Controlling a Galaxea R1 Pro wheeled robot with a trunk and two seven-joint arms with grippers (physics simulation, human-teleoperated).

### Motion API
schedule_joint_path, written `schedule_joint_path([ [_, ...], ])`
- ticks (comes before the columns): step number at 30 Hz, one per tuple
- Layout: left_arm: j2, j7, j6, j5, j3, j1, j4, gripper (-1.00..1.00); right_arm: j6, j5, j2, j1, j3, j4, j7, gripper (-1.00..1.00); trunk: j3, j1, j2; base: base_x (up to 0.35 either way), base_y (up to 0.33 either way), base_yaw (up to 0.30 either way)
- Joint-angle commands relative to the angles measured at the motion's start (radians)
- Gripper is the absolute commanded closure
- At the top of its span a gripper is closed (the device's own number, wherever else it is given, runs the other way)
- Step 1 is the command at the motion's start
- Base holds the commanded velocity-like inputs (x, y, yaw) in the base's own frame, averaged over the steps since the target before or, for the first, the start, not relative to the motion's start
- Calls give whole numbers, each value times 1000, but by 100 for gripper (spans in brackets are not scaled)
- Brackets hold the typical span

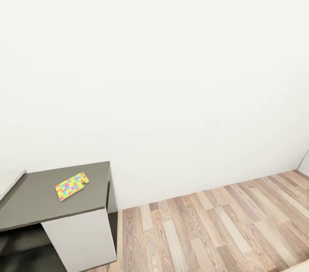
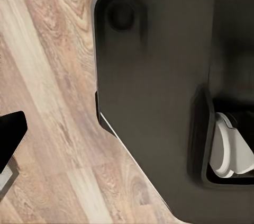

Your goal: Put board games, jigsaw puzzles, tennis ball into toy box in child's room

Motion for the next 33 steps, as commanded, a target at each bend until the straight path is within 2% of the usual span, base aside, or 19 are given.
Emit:
schedule_joint_path([
  [1, 0, 0, -4, -1, -1, 0, 1, -100, -1, -1, 1, 0, 0, 0, 0, -100, 0, 0, -1, 0, 0, -201],
  [22, 2, 0, -5, -1, 3, -1, -6, -100, -1, 3, -6, 0, 2, 0, 0, -100, 0, 0, -1, 0, 0, -30],
  [29, 31, -1, 6, 0, 8, -3, -72, -100, -1, 2, -3, 0, -1, 0, 0, -100, 0, 0, -1, 0, 0, 0],
  [33, 42, -3, 25, 3, 9, -9, -128, -100, -6, 3, 8, 0, -2, -2, 1, -100, 0, 0, -1, 0, 0, 0],
])
